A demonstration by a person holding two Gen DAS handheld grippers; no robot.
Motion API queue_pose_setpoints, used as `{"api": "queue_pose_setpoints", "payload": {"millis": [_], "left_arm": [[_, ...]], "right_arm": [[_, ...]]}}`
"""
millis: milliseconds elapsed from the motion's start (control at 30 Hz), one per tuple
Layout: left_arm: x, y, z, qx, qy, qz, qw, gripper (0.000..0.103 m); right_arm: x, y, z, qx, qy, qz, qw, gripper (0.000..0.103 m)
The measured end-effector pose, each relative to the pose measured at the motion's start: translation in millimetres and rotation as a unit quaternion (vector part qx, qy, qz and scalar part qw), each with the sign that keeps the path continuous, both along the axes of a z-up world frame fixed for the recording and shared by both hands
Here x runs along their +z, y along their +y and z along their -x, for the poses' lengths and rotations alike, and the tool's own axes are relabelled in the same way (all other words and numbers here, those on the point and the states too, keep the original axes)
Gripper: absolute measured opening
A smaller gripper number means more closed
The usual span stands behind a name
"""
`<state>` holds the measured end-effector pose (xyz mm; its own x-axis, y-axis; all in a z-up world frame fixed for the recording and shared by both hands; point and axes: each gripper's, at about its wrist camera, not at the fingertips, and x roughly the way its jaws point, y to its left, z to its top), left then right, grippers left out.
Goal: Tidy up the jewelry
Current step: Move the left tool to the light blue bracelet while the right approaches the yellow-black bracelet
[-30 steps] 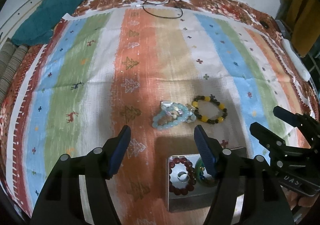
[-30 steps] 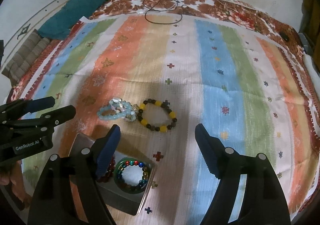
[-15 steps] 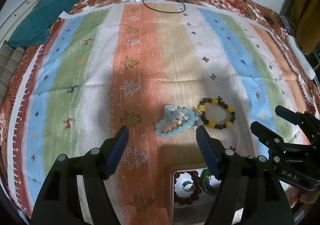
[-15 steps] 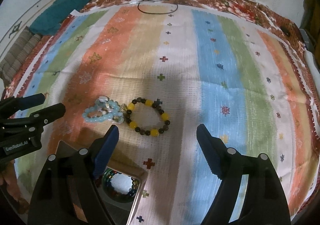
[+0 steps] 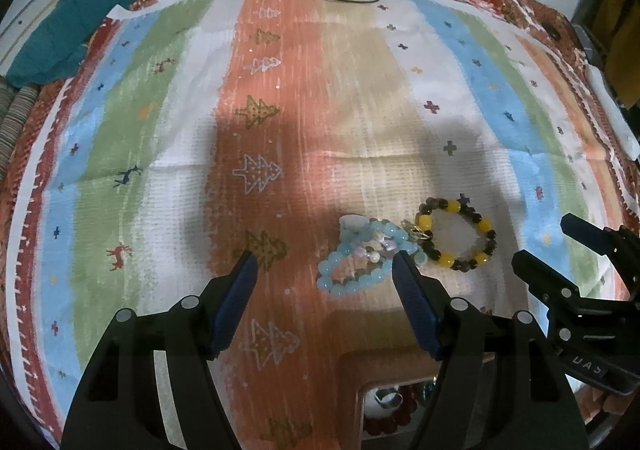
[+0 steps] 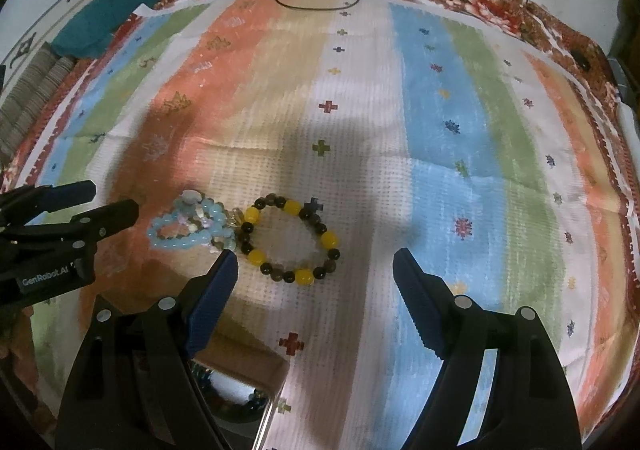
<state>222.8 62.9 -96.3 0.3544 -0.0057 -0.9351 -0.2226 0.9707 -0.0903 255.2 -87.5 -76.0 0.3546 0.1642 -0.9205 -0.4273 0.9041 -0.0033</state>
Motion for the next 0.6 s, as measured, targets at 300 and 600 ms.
{"api": "queue_pose_setpoints", "payload": {"millis": [300,600], "left_arm": [[-16.5,4.0,-14.7,-0.006,0.011,0.007,0.9999,0.067],[-32.5,5.5,-27.2,-0.014,0.026,0.016,0.9994,0.057]], "right_arm": [[-18.8,6.2,-13.2,0.002,0.020,0.009,1.000,0.080],[-33.9,13.2,-24.0,0.006,0.031,0.021,0.999,0.080]]}}
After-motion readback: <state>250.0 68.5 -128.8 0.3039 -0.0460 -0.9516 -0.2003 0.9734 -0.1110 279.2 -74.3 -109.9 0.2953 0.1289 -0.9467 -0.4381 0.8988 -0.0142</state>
